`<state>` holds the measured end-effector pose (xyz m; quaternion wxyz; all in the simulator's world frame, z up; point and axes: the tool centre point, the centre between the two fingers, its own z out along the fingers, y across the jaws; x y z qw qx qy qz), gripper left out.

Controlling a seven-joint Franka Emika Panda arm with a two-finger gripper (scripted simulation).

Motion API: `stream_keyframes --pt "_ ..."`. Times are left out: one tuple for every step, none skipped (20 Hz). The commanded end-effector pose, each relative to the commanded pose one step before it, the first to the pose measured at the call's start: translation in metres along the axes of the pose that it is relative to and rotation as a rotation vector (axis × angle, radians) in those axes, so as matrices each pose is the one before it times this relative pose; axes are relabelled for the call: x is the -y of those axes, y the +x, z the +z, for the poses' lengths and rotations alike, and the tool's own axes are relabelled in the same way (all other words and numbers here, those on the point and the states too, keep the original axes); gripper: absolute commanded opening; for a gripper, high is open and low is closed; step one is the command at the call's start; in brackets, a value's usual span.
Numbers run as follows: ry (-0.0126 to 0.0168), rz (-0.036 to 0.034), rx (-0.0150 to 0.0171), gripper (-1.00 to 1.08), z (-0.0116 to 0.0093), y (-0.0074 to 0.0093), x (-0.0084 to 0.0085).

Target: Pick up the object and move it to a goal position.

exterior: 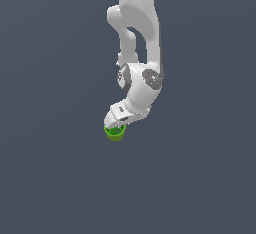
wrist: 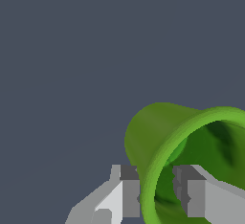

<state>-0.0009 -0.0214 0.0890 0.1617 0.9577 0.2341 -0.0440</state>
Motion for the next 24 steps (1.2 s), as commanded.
stream_keyframes --pt "0.0002 0.00017 -0.00263 -1.0 -0.01212 0.01153 0.00202" --pt "0.0 0.0 0.0 -1.0 -0.00494 0.00495 0.00107" --pt "0.0 0.0 0.0 -1.0 -0.00514 0.00519 0.0011" --pt "0.0 0.0 0.0 -1.0 -0.00531 0.0054 0.00112" --pt "0.00068 -0.00006 0.00012 -1.0 -0.00517 0.00563 0.00108" --pt "0.0 0.0 0.0 -1.0 -0.00557 0.00576 0.00113" --pt "0.0 0.0 0.0 -1.0 -0.0053 0.00553 0.00105" --pt "0.0 0.0 0.0 -1.0 -0.00484 0.00511 0.00092" --pt "0.0 0.0 0.0 -1.0 -0.00438 0.00468 0.0008" --pt "0.0 0.0 0.0 -1.0 -0.00395 0.00427 0.00069" --pt "-0.00046 0.00012 0.0005 -1.0 -0.00341 0.00392 0.00059" --pt "0.0 0.0 0.0 -1.0 -0.0032 0.00353 0.00052" --pt "0.0 0.0 0.0 -1.0 -0.00286 0.00319 0.00045" --pt "-0.00063 0.0001 0.00027 -1.0 -0.00258 0.00286 0.00042" --pt "0.0 0.0 0.0 -1.0 -0.00223 0.00253 0.00032" --pt "0.0 0.0 0.0 -1.0 -0.00192 0.00223 0.00025" --pt "-0.00064 0.00009 0.00023 -1.0 -0.0017 0.00194 0.00023" --pt "0.0 0.0 0.0 -1.0 -0.00135 0.00164 0.00013" --pt "-0.00065 0.00008 0.0002 -1.0 -0.00117 0.00137 0.00013" --pt "0.0 0.0 0.0 -1.0 -0.00084 0.00109 0.00003" --pt "0.0 0.0 0.0 -1.0 -0.00061 0.00084 0.0" --pt "0.0 0.0 0.0 -1.0 -0.00041 0.00058 -0.00002" --pt "-0.00066 0.00007 0.00018 -1.0 -0.00033 0.00035 0.00005" --pt "0.0 0.0 0.0 -1.0 -0.00007 0.00011 -0.00001"
